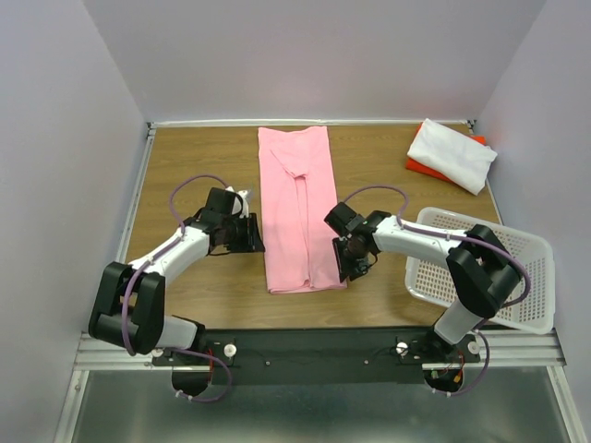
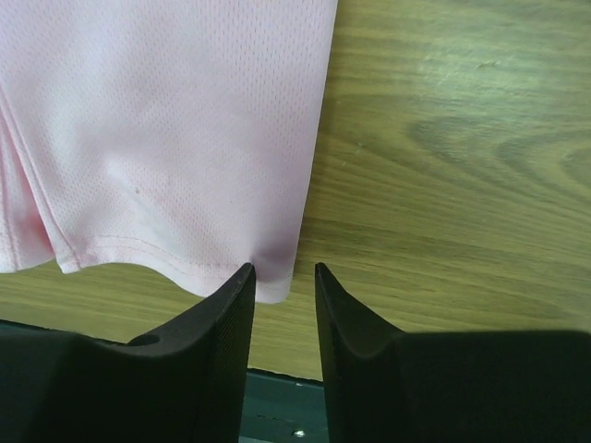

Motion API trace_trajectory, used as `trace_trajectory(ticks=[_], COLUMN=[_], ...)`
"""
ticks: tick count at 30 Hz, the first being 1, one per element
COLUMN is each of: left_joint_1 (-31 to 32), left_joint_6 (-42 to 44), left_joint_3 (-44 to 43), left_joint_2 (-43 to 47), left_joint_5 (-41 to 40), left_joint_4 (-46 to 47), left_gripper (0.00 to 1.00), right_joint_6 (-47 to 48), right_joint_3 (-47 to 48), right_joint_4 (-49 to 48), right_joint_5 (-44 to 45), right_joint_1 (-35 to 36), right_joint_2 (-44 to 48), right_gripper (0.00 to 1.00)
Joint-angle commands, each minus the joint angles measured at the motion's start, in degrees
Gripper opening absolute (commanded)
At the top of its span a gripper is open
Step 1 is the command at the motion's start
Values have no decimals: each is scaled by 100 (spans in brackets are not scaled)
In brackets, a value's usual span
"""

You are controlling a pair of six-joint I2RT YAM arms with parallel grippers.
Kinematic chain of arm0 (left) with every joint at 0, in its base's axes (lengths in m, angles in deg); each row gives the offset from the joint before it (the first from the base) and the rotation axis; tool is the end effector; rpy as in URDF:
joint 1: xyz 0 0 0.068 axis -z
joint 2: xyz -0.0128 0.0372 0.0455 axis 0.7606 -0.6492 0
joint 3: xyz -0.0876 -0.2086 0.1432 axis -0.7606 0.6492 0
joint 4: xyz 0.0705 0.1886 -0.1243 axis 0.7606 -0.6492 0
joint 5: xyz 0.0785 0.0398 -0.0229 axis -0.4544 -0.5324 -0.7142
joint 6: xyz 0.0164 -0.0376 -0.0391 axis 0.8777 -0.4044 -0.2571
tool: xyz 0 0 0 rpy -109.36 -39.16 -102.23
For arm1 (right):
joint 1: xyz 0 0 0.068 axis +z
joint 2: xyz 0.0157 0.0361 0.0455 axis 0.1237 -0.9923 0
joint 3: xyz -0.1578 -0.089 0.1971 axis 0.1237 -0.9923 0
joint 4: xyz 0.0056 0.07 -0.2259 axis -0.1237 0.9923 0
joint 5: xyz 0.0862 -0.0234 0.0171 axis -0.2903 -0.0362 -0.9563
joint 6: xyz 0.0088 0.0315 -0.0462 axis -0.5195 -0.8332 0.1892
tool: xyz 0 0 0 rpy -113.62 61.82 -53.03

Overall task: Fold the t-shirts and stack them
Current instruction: Fold the tshirt

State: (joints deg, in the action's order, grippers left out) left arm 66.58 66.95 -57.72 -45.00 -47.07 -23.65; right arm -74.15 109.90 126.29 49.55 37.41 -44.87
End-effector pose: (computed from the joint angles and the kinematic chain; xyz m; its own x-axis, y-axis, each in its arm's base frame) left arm 0.2289 -0.0854 0.1963 -0.9046 -0.0793 -0.4189 0.1503 0.8601 -0.4874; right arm 0.1955 0.1923 0.1777 -0.9739 -0.1557 -0.1654 -0.1763 0.9772 0.1182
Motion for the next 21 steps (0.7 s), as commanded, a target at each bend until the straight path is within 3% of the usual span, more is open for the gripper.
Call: trace_trajectory(ticks=[1, 11, 18, 21], left_joint_1=[122, 500, 728, 781], left_joint_6=[-153, -513, -733, -803], left_joint_3=[205, 345, 530, 635], left_joint_2=[240, 478, 364, 329], left_joint_5=[-214, -223, -117, -82], left_joint_4=[-117, -354, -354, -337], left_gripper=[46, 48, 49, 50], right_joint_6=[16, 16, 165, 244], right_joint_3=[-238, -546, -520, -485], right_joint_4=[-161, -346, -381, -372], right_joint_5=[-346, -548, -531, -522], right_joint_1=[-21, -21, -21, -21], right_joint_2=[-16, -104, -200, -227], right_gripper=[38, 33, 15, 14])
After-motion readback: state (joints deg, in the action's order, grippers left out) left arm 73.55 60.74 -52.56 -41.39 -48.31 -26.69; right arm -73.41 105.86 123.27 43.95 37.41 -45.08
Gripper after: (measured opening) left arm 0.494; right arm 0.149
